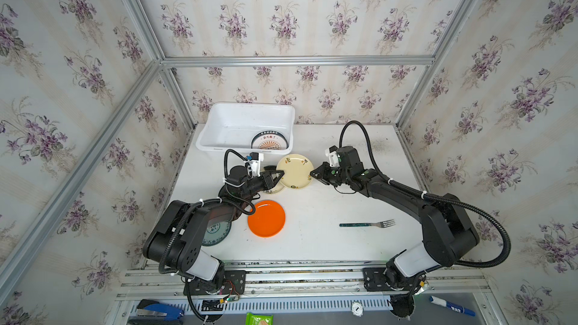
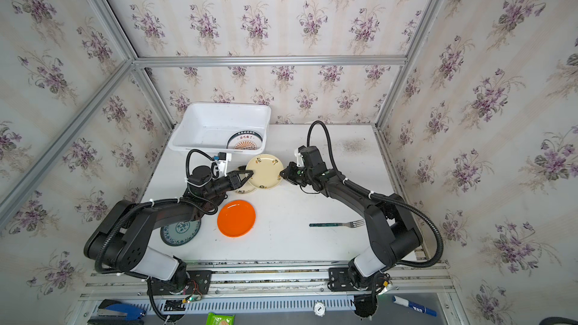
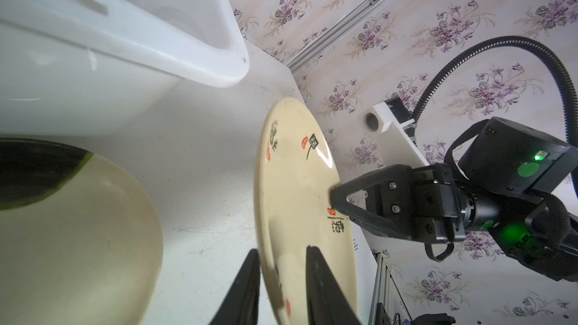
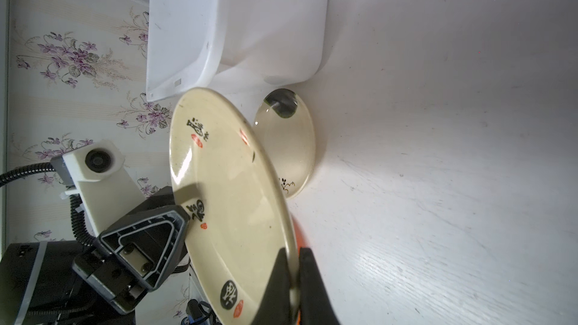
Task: Place the plates into the plastic bin on the countertop
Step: 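Carry the upright cream plate with the right gripper toward the approaching left gripper, then grasp the cream plate rim with the left gripper while the right gripper opens and withdraws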
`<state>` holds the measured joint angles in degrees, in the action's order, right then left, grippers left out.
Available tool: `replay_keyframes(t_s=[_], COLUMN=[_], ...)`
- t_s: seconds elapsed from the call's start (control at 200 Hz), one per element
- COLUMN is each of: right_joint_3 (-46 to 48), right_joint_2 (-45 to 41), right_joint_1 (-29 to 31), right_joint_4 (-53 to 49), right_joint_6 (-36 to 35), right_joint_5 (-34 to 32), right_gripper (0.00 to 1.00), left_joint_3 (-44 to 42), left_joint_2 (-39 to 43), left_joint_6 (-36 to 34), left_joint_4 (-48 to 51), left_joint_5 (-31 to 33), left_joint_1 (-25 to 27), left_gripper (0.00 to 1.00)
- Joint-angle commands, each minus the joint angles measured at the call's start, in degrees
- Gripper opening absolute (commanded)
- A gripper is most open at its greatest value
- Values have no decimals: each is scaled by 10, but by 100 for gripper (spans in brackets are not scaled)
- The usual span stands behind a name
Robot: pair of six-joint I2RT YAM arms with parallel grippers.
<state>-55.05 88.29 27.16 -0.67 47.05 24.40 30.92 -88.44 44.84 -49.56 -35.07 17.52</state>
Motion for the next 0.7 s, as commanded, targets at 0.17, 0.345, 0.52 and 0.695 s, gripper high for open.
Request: replay_keyframes(t_s=[0.17,0.345,0.52,0.695], right_joint_3=[21,51,67,86], right_joint_2=[-22,-45,-73,-105], right_joint_1=[1,1,1,1], right_joint_4=[41,70,84,73], right_joint_6=[-19,-29,-54,-93], right_joint_5=[7,0,-14,-44], right_gripper=[16,47,62,66], left_joint_3=[15,11,27,52], left_joint_2=[-13,5,41,63], left_joint_6=[2,4,-27,-49], left_joint_4=[-4,9,86,151], left_joint_5=[-16,-9,15,41], left_joint_1=[5,5,5,5], left_gripper=[1,0,0,0])
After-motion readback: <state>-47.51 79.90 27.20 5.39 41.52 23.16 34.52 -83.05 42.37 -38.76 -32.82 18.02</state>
